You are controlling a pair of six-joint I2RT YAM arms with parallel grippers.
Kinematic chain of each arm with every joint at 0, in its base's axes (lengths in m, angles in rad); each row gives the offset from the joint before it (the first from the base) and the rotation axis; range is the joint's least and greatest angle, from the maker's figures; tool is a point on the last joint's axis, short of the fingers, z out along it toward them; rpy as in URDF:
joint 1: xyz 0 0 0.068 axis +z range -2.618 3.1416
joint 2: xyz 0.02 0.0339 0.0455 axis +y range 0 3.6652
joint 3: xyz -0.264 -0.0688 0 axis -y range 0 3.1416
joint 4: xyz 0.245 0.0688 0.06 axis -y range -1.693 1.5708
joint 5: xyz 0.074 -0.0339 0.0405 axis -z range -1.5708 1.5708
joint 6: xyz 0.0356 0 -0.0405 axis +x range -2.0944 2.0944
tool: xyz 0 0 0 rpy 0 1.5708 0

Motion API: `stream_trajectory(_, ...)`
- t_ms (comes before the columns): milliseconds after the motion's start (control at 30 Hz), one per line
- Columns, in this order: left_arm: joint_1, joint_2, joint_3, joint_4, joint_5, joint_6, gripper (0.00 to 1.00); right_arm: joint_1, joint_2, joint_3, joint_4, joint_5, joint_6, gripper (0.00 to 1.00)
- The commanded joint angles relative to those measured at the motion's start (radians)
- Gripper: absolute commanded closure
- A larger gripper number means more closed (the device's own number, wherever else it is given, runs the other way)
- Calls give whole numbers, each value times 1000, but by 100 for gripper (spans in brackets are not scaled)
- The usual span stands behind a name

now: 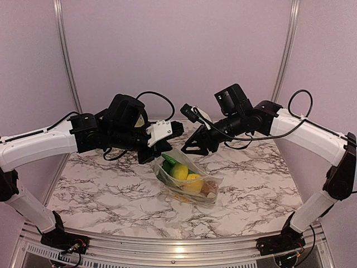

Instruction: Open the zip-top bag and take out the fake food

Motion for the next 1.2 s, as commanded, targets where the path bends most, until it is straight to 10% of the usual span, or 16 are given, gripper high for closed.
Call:
stream_trajectory(0,-8,-11,33,9,-14,8,100,10,27,57,-57,-33,61,52)
stream_trajectory(433,-8,6,43,1,-20,17,100,19,11,99,-60,-103,141,41)
stream_trajectory(800,-8,5,42,12,-15,2,100,87,66,98,-162,75,140,53)
stream_trajectory(1033,-8,9,37,26,-22,5,100,87,69,119,-175,144,147,99)
stream_trajectory(1167,-8,16,36,67,-33,-19,91,76,58,110,-137,139,203,100)
